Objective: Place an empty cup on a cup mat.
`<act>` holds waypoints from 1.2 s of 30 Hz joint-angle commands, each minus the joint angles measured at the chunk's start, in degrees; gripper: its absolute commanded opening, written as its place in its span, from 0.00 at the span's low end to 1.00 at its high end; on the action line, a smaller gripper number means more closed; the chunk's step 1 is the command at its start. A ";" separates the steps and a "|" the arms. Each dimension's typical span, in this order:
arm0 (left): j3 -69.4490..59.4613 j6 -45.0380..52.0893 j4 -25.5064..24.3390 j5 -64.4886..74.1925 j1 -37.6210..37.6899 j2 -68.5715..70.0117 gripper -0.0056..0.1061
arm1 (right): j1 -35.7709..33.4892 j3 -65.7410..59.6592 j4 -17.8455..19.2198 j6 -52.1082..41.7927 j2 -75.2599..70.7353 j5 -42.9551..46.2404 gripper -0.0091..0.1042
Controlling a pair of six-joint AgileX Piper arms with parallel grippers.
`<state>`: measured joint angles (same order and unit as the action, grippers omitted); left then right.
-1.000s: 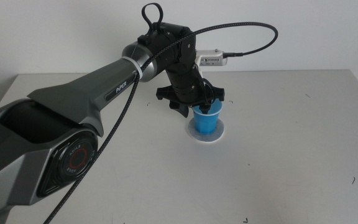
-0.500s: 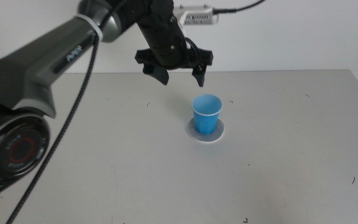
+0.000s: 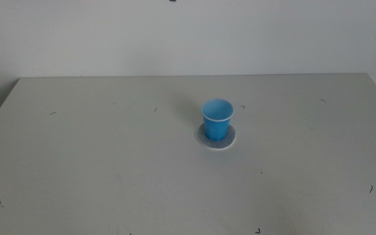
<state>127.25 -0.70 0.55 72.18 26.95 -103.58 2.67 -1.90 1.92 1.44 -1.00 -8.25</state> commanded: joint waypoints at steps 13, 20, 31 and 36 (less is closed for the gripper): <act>-27.79 -1.08 -9.91 -1.72 -9.00 32.88 0.91 | -0.11 0.66 0.52 -0.49 -1.10 4.47 0.91; -51.73 -1.15 -10.44 -14.32 -18.62 49.14 0.91 | -0.11 0.66 0.52 -0.49 -1.10 4.47 0.91; -86.84 -1.15 -9.67 -37.59 -24.68 73.00 0.91 | -0.11 0.66 0.52 -0.49 -1.10 4.47 0.91; -98.87 -1.19 -8.27 -44.56 -24.68 82.26 0.91 | -0.11 0.66 0.52 -0.49 -1.10 4.47 0.91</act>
<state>29.12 -0.99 -8.22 34.26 2.39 -22.88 2.67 -1.90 1.92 1.44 -1.00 -8.25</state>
